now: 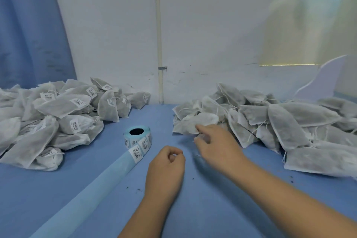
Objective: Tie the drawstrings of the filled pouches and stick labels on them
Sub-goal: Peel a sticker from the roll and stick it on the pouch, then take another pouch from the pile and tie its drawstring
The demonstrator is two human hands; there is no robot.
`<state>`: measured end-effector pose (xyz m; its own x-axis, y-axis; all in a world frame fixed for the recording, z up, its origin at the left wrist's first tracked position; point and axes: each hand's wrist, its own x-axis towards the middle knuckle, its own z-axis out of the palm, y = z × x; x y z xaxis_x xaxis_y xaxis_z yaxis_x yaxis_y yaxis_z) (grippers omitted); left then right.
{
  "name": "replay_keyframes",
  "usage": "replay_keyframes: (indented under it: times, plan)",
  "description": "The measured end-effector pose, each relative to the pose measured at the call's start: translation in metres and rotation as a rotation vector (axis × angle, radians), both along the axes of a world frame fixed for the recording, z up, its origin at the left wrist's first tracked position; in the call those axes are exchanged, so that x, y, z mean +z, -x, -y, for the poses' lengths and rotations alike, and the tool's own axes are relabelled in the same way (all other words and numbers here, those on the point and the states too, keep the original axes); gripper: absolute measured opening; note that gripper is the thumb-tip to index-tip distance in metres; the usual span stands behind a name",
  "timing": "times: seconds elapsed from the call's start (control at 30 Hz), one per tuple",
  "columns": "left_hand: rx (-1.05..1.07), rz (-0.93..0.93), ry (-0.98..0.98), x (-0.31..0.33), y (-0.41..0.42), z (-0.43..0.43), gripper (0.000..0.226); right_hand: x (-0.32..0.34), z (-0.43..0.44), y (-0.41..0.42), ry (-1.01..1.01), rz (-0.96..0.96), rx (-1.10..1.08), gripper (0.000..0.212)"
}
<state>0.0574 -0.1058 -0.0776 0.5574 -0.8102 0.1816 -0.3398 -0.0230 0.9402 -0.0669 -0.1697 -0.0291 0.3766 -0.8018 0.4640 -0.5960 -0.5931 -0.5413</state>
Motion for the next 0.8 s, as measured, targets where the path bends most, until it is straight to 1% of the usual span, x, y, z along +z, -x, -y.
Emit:
replay_keyframes:
  times: [0.07,0.13,0.27,0.37,0.4,0.47,0.5,0.6,0.63,0.7,0.77,0.8]
  plan:
    - [-0.042,-0.039,0.043,0.001,-0.001,-0.002,0.013,-0.008,-0.035,0.016,0.029,-0.016,0.020,0.028]
    - [-0.064,-0.101,0.092,0.004,-0.002,-0.005,0.012,-0.012,-0.066,0.028,0.042,-0.031,0.071,0.037]
    - [-0.085,-0.242,0.106,0.010,0.000,-0.014,0.012,-0.019,-0.106,0.048,0.081,-0.085,0.100,0.033]
    - [-0.120,-0.304,0.107,0.016,0.004,-0.021,0.013,-0.026,-0.119,0.052,0.076,-0.178,0.118,0.037]
    - [-0.144,-0.276,0.089,0.017,0.006,-0.023,0.016,-0.027,-0.121,0.052,0.074,-0.224,0.132,0.038]
    - [-0.214,-0.154,0.005,0.021,0.009,-0.027,0.026,-0.027,-0.125,0.049,0.092,-0.294,0.169,0.040]
    - [-0.265,-0.107,-0.039,0.023,0.009,-0.029,0.032,-0.027,-0.127,0.047,0.104,-0.313,0.189,0.041]
    - [-0.432,-0.072,-0.164,0.036,0.010,-0.035,0.048,-0.027,-0.132,0.044,0.180,-0.329,0.235,0.044]
    - [-0.458,0.011,-0.207,0.040,0.010,-0.036,0.051,-0.028,-0.132,0.043,0.224,-0.333,0.247,0.043]
    - [-0.455,0.197,-0.288,0.046,0.011,-0.035,0.048,-0.029,-0.133,0.042,0.304,-0.329,0.283,0.039]
    - [-0.408,0.334,-0.311,0.048,0.012,-0.035,0.029,-0.031,-0.134,0.043,0.313,-0.287,0.347,0.034]
    - [-0.382,0.374,-0.300,0.049,0.013,-0.036,0.020,-0.031,-0.134,0.045,0.291,-0.242,0.372,0.030]
